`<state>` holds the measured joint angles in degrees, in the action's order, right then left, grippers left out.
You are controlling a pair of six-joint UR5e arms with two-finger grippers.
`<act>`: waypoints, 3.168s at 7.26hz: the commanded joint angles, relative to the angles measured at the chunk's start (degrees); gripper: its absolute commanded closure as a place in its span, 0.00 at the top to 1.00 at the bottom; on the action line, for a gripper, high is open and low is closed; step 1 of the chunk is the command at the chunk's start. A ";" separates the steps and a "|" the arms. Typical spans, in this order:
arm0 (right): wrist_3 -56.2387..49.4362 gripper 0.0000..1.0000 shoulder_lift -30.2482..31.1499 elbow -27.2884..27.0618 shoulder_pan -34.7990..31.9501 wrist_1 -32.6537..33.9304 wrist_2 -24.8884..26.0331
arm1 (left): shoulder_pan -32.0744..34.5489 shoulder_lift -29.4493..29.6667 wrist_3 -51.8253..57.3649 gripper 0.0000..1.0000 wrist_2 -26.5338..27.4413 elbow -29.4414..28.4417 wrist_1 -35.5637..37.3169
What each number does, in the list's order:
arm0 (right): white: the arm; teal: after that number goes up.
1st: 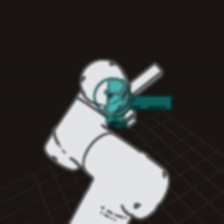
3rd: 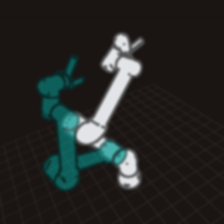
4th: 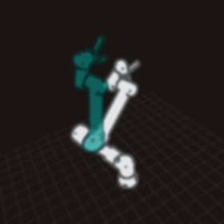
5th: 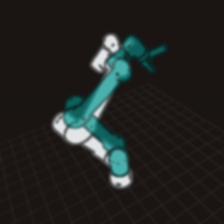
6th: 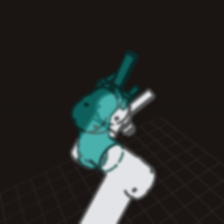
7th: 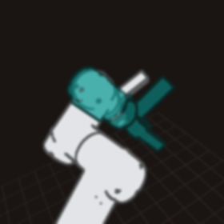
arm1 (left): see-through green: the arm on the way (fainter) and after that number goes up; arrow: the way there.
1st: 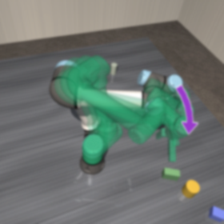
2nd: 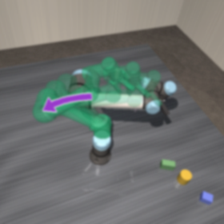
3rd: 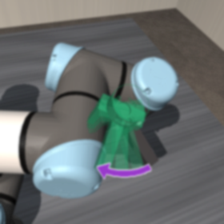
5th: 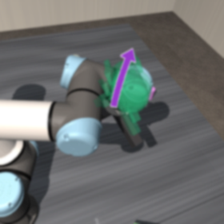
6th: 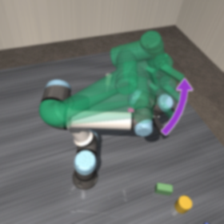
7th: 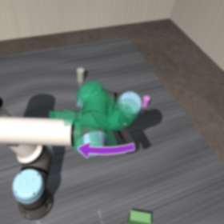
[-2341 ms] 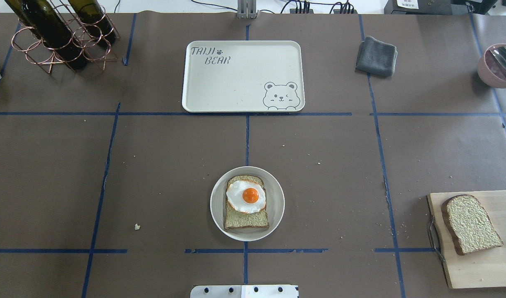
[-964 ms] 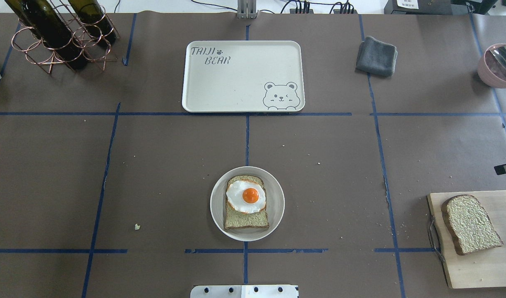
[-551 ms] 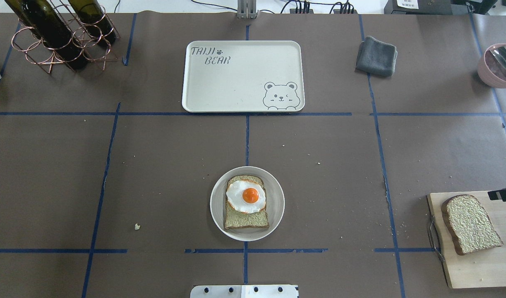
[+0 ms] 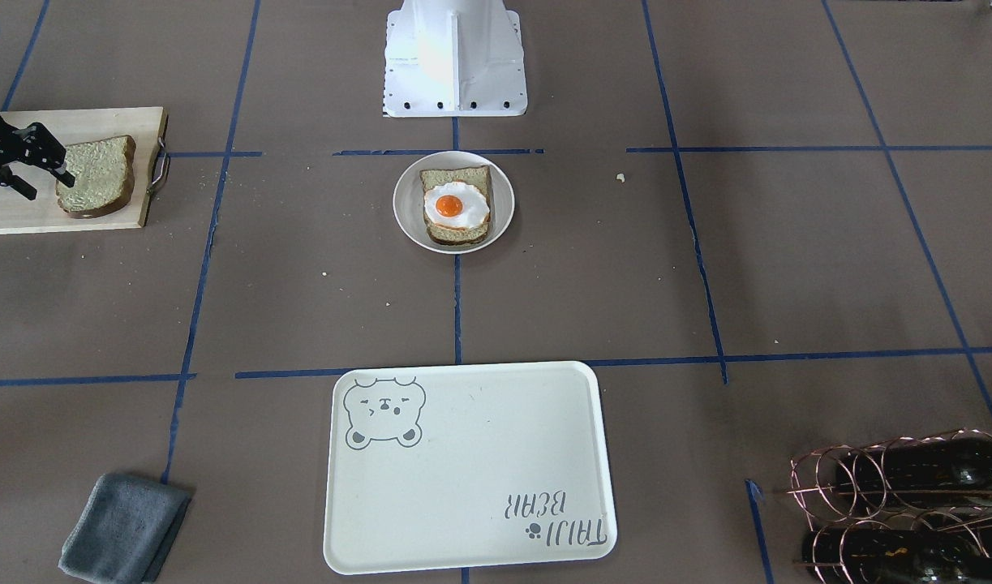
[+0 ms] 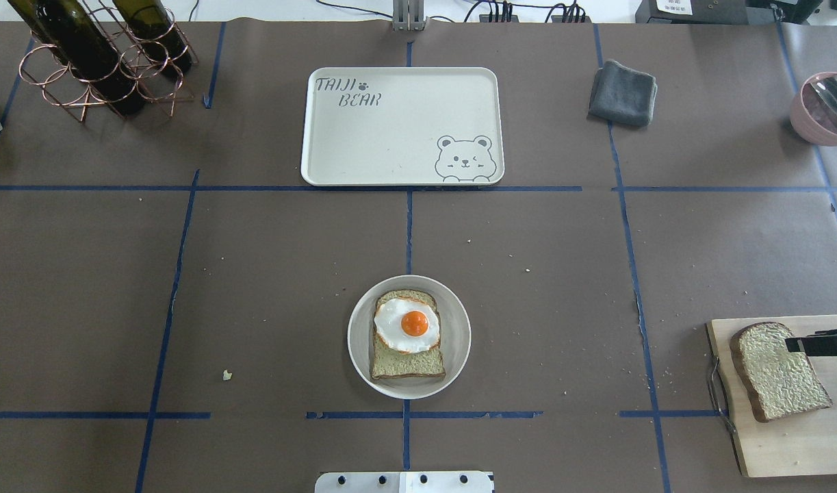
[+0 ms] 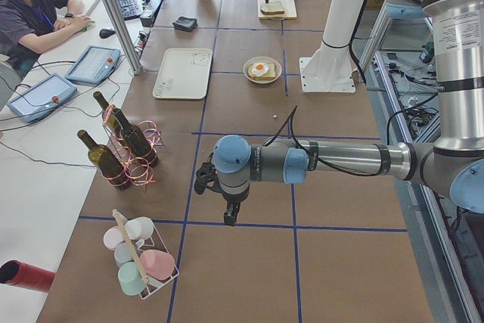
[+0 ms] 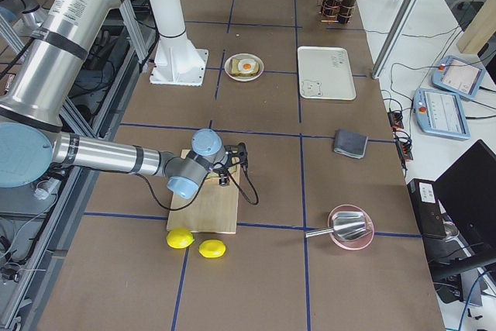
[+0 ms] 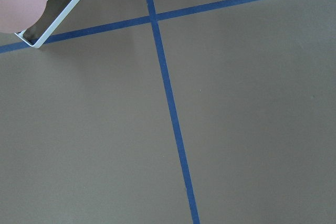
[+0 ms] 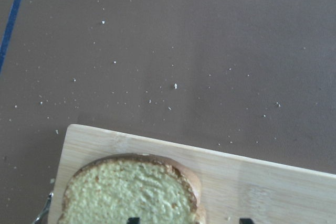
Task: Make sandwich and place on tray
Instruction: 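Lower the right gripper onto the bread slice on the wooden board and grasp it, then lift the bread slice with the right gripper and carry it over the plate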
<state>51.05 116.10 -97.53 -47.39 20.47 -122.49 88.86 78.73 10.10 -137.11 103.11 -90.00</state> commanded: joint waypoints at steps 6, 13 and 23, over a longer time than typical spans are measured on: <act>0.81 0.53 0.09 1.12 2.04 -1.84 0.58 | 0.00 0.02 0.00 1.00 0.01 0.16 0.00; 0.11 0.00 0.27 1.12 1.77 -5.16 -0.20 | 0.00 0.02 0.09 1.00 0.01 0.25 0.00; 21.17 0.00 -23.41 -7.06 -7.13 2.17 -17.45 | 0.09 -0.59 0.09 1.00 0.01 0.60 0.09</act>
<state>68.40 99.58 -104.52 -56.86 18.32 -141.52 88.94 78.35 10.20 -137.11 103.71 -89.94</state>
